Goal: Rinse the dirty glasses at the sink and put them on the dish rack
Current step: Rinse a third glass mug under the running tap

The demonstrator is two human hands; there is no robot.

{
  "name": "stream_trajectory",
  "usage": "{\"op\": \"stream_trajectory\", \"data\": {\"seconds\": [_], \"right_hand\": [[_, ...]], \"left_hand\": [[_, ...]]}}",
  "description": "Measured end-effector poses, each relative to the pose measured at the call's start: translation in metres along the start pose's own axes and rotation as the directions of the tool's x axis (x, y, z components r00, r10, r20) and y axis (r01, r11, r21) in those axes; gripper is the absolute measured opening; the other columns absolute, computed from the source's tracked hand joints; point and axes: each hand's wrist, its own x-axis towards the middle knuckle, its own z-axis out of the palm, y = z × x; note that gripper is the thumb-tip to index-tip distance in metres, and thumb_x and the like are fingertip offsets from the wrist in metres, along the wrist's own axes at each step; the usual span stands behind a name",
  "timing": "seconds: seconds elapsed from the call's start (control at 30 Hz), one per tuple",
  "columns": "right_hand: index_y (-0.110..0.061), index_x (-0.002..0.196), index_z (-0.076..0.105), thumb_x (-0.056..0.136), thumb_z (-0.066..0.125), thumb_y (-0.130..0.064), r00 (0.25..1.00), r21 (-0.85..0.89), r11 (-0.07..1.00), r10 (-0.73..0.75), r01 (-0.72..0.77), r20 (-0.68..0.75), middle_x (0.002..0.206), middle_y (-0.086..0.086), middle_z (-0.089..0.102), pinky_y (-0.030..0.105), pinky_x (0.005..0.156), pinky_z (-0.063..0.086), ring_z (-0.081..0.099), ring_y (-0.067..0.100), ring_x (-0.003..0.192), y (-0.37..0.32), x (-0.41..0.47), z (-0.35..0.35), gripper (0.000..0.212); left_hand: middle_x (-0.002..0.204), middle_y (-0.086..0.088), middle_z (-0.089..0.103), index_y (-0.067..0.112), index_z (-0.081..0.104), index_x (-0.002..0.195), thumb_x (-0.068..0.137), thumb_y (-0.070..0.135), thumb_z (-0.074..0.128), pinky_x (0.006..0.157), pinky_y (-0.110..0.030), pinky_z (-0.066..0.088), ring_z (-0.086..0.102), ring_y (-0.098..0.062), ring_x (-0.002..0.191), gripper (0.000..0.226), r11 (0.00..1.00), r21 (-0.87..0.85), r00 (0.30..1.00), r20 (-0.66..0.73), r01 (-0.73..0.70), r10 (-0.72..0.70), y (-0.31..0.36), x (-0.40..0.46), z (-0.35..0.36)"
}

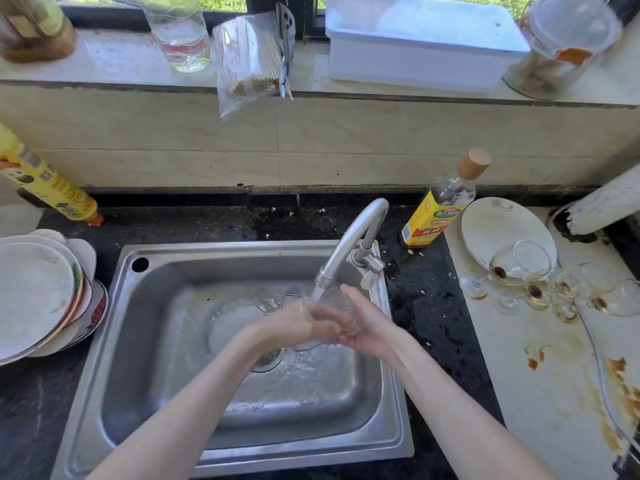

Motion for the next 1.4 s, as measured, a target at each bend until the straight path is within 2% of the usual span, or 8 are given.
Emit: {"op": "stream_trajectory", "data": {"seconds": [0.17, 0.43, 0.6, 0.9, 1.0, 1.1, 1.23, 1.4], "right_hand": [[-0.007, 0.114, 0.057, 0.092, 0.045, -0.053, 0.999, 0.222, 0.975, -0.037, 0.031, 0.026, 0.075, 0.008, 0.071, 0.024, 0.053, 0.053, 0.065, 0.016, 0.058, 0.008, 0.005, -0.002, 0.052], [-0.013, 0.089, 0.067, 0.09, 0.05, -0.048, 1.0, 0.239, 0.971, -0.018, 0.021, -0.014, 0.068, 0.0, 0.065, 0.019, 0.043, 0.045, 0.061, 0.015, 0.054, 0.013, 0.012, -0.001, 0.039], [-0.01, 0.104, 0.068, 0.077, 0.05, -0.067, 0.975, 0.118, 0.968, -0.221, 0.224, -0.034, 0.082, 0.006, 0.068, 0.025, 0.051, 0.04, 0.06, 0.019, 0.064, 0.019, 0.016, -0.012, 0.065], [-0.014, 0.103, 0.062, 0.086, 0.053, -0.05, 0.996, 0.242, 0.97, 0.035, -0.014, -0.083, 0.069, 0.003, 0.063, 0.02, 0.042, 0.045, 0.057, 0.016, 0.052, 0.016, 0.013, -0.007, 0.041], [-0.014, 0.115, 0.057, 0.087, 0.048, -0.06, 0.998, 0.144, 0.99, 0.015, -0.006, -0.061, 0.068, 0.005, 0.064, 0.019, 0.039, 0.042, 0.052, 0.014, 0.042, 0.021, 0.012, -0.01, 0.055], [-0.01, 0.116, 0.064, 0.091, 0.035, -0.06, 0.991, 0.131, 0.985, -0.12, 0.111, 0.057, 0.091, 0.006, 0.07, 0.024, 0.062, 0.046, 0.063, 0.016, 0.072, 0.023, 0.007, -0.007, 0.063], [-0.013, 0.103, 0.068, 0.098, 0.032, -0.045, 0.96, 0.197, 0.955, -0.249, 0.222, 0.127, 0.087, 0.002, 0.07, 0.018, 0.05, 0.04, 0.062, 0.01, 0.067, 0.018, 0.003, -0.001, 0.049], [-0.007, 0.086, 0.064, 0.098, 0.037, -0.034, 0.992, 0.204, 0.979, -0.047, 0.023, 0.118, 0.06, 0.004, 0.065, 0.022, 0.04, 0.048, 0.059, 0.013, 0.046, 0.001, 0.0, 0.005, 0.039]], "left_hand": [[0.078, 0.006, 0.073, 0.026, 0.075, 0.093, 0.083, 0.035, 0.061, 0.064, -0.028, 0.053, 0.065, -0.009, 0.064, 0.019, 0.931, 0.361, 0.923, -0.34, -0.051, 0.182, -0.003, -0.001, 0.011], [0.095, -0.009, 0.066, 0.014, 0.062, 0.101, 0.09, 0.046, 0.031, 0.067, -0.031, 0.042, 0.062, -0.031, 0.086, 0.046, 0.478, 0.875, 0.971, -0.036, -0.083, 0.236, 0.01, 0.009, 0.008], [0.119, 0.001, 0.064, 0.03, 0.063, 0.114, 0.073, 0.049, 0.034, 0.099, -0.037, 0.041, 0.055, -0.023, 0.113, 0.053, 0.876, 0.476, 0.995, -0.086, 0.076, -0.04, -0.002, 0.008, 0.012], [0.09, -0.012, 0.064, 0.01, 0.059, 0.099, 0.092, 0.03, 0.039, 0.069, -0.032, 0.038, 0.058, -0.031, 0.086, 0.03, 0.524, 0.847, 0.994, 0.04, -0.09, 0.105, 0.006, 0.006, 0.018], [0.085, -0.006, 0.068, 0.015, 0.066, 0.087, 0.091, 0.035, 0.047, 0.07, -0.03, 0.045, 0.06, -0.024, 0.08, 0.028, 0.696, 0.717, 0.987, -0.074, -0.047, 0.142, 0.008, -0.002, 0.018], [0.066, 0.003, 0.07, 0.023, 0.073, 0.069, 0.082, 0.029, 0.064, 0.064, -0.031, 0.051, 0.063, -0.009, 0.063, 0.017, 0.952, 0.303, 0.952, -0.303, 0.047, 0.05, 0.009, -0.001, 0.008], [0.049, 0.004, 0.056, 0.021, 0.055, 0.049, 0.082, 0.039, 0.062, 0.05, -0.026, 0.04, 0.054, -0.01, 0.051, 0.038, 0.959, 0.127, 0.833, -0.532, 0.254, -0.151, 0.017, 0.014, 0.005], [0.076, 0.003, 0.071, 0.019, 0.068, 0.077, 0.078, 0.023, 0.062, 0.068, -0.03, 0.054, 0.066, -0.009, 0.07, 0.007, 0.977, 0.214, 0.957, -0.281, -0.012, 0.074, 0.005, 0.004, 0.008]]}}
